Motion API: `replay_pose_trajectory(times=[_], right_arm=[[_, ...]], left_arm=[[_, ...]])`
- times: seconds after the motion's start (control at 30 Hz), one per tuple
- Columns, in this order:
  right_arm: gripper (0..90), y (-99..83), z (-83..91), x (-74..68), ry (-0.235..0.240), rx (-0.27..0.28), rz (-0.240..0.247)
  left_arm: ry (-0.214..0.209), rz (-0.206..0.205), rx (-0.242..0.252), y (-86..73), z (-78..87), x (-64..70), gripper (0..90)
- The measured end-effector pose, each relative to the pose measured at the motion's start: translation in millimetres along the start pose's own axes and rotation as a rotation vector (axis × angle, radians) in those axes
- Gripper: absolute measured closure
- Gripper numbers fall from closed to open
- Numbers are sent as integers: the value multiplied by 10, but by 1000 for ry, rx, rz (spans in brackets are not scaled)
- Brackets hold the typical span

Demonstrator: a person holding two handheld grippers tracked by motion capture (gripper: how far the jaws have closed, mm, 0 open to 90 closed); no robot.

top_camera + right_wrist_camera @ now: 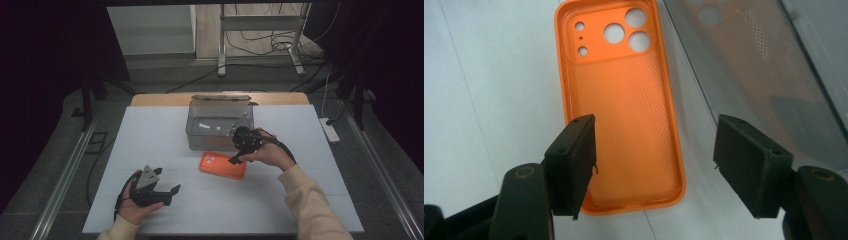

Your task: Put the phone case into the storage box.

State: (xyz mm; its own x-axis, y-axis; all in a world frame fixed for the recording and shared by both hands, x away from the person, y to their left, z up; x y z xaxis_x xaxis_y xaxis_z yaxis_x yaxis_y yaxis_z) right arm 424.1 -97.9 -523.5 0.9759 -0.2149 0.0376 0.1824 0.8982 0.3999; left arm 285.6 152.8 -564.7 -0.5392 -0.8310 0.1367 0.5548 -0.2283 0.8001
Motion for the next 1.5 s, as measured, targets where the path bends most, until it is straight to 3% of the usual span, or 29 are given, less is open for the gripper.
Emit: replay_pose_trajectory(times=[0.43, 0.7, 1.1, 1.5], right_arm=[[416, -35, -64, -55, 20, -40, 12], [519, -69, -59, -83, -14, -55, 20], [506, -117, -137, -56, -61, -95, 23], [509, -147, -246, -36, -71, -121, 30]], left_arm=[[-3, -2, 4, 3, 12, 4, 119], [-5, -4, 4, 4, 10, 8, 119], [-9, -7, 0, -2, 6, 16, 119], [-11, -11, -3, -6, 2, 22, 119]])
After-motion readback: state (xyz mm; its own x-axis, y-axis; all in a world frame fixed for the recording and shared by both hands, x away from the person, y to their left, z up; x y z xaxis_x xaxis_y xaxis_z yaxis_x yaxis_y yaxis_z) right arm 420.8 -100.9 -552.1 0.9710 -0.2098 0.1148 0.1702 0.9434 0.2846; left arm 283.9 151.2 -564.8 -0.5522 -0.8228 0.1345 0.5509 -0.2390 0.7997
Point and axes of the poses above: each handheld gripper's, and its own axes: z roughly backward along the jaws, y roughly out of its top, x roughly to its right, the point moved 7 cm from there along -z, roughly forward along the jaws, and after that the axes turned 8 degrees about z, right-handed, at the moved point
